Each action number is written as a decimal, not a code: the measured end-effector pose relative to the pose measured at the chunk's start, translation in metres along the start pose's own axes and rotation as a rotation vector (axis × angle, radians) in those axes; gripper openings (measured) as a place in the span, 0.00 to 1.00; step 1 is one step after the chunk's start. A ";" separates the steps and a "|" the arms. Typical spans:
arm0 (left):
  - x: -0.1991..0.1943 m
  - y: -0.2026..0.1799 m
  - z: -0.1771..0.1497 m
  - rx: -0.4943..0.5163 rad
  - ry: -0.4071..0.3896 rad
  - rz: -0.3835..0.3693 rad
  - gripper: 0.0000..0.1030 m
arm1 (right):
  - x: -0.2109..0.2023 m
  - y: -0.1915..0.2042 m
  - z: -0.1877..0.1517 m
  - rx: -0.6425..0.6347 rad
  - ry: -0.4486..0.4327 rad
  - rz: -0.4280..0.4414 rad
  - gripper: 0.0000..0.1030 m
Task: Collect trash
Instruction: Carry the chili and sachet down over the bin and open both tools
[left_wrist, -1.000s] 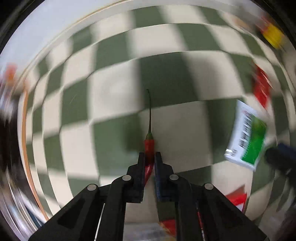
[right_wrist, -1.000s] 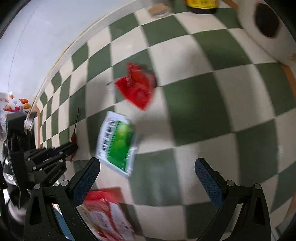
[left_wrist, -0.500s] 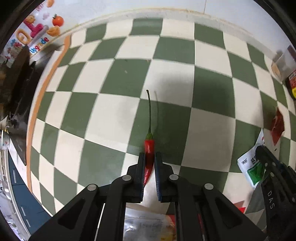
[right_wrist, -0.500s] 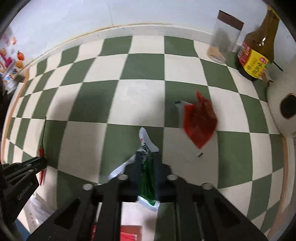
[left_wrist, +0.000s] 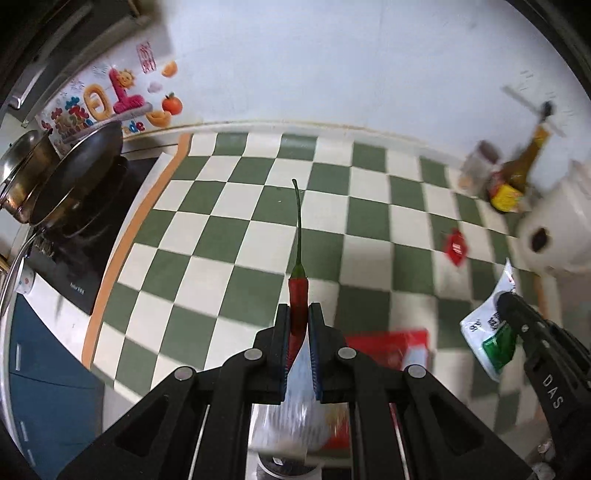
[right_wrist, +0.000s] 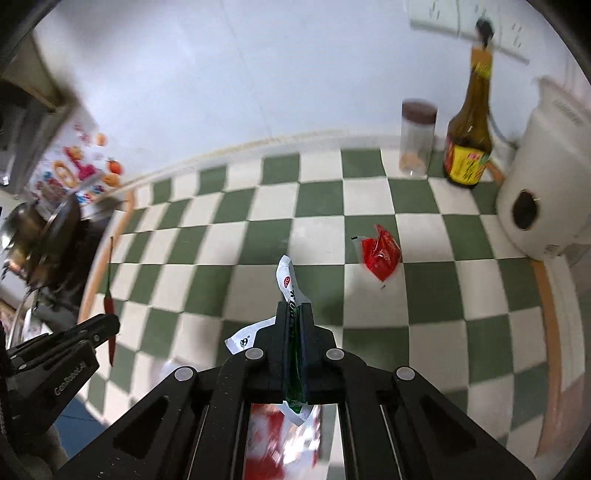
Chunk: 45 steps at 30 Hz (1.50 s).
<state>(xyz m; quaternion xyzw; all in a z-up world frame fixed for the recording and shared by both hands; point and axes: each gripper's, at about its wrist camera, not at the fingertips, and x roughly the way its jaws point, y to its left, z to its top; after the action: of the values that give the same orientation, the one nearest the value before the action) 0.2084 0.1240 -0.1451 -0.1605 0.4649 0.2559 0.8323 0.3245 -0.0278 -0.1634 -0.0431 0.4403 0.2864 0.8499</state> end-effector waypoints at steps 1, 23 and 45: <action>-0.010 0.005 -0.009 0.005 -0.012 -0.016 0.07 | -0.018 0.005 -0.010 0.000 -0.019 0.001 0.05; 0.077 0.067 -0.315 0.059 0.473 -0.128 0.07 | -0.058 0.018 -0.374 0.200 0.321 -0.037 0.05; 0.451 0.048 -0.521 0.001 0.832 -0.158 0.08 | 0.340 -0.074 -0.683 0.261 0.697 -0.025 0.08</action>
<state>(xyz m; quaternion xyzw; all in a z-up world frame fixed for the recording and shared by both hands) 0.0175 0.0245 -0.8021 -0.2847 0.7476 0.1046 0.5909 0.0213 -0.1595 -0.8553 -0.0345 0.7355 0.1856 0.6507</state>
